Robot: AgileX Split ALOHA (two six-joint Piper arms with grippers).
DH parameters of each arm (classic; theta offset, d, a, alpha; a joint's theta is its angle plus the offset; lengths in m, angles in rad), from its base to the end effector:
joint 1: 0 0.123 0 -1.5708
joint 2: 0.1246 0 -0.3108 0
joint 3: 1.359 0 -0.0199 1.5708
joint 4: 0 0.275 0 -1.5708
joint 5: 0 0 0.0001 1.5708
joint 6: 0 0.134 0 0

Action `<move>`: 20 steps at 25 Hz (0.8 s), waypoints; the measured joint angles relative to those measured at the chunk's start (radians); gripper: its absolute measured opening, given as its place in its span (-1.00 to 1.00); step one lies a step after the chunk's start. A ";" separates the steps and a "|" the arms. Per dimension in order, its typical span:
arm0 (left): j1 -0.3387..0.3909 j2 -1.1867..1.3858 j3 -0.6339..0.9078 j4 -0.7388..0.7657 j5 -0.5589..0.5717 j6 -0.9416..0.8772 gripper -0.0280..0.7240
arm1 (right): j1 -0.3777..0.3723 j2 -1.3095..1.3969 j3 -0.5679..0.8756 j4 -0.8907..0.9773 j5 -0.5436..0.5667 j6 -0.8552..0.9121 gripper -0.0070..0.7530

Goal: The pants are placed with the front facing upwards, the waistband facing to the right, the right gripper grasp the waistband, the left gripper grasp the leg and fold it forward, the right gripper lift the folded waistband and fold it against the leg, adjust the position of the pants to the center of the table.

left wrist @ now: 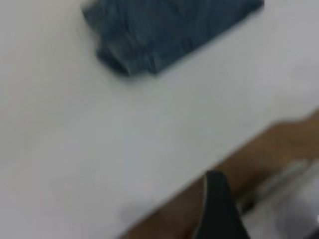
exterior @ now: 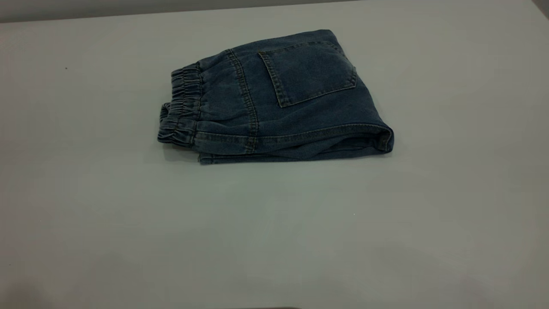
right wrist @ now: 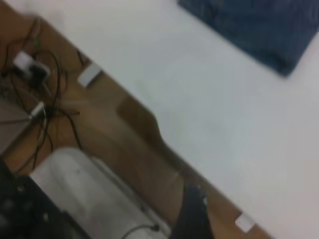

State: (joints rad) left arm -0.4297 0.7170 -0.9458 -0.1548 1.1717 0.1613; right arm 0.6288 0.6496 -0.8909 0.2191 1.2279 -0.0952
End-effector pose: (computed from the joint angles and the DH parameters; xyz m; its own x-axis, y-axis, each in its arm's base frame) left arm 0.1152 -0.0737 0.3593 -0.6303 0.3983 -0.6664 0.5637 0.8250 -0.0401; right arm 0.0760 0.0892 0.3457 -0.6152 -0.4722 -0.6312 -0.6924 0.7065 0.1464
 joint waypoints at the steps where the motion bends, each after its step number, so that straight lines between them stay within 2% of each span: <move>1: 0.000 -0.007 0.041 -0.002 0.000 0.002 0.21 | 0.000 -0.030 0.066 0.000 -0.021 0.001 0.34; 5: 0.000 -0.038 0.207 -0.018 -0.004 0.003 0.21 | 0.000 -0.156 0.298 -0.003 -0.090 0.001 0.34; 8: 0.000 -0.067 0.299 -0.037 -0.007 0.005 0.21 | 0.000 -0.220 0.407 -0.007 -0.100 0.003 0.34; 15: 0.000 -0.171 0.426 -0.037 -0.062 0.017 0.21 | 0.000 -0.301 0.423 -0.041 -0.107 0.045 0.34; 20: 0.000 -0.237 0.447 -0.026 -0.067 0.037 0.21 | 0.000 -0.303 0.424 -0.048 -0.107 0.051 0.34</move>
State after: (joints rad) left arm -0.4297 0.4804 -0.4987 -0.1805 1.1052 0.1983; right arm 0.6288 0.3466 -0.4667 0.1709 1.1207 -0.0441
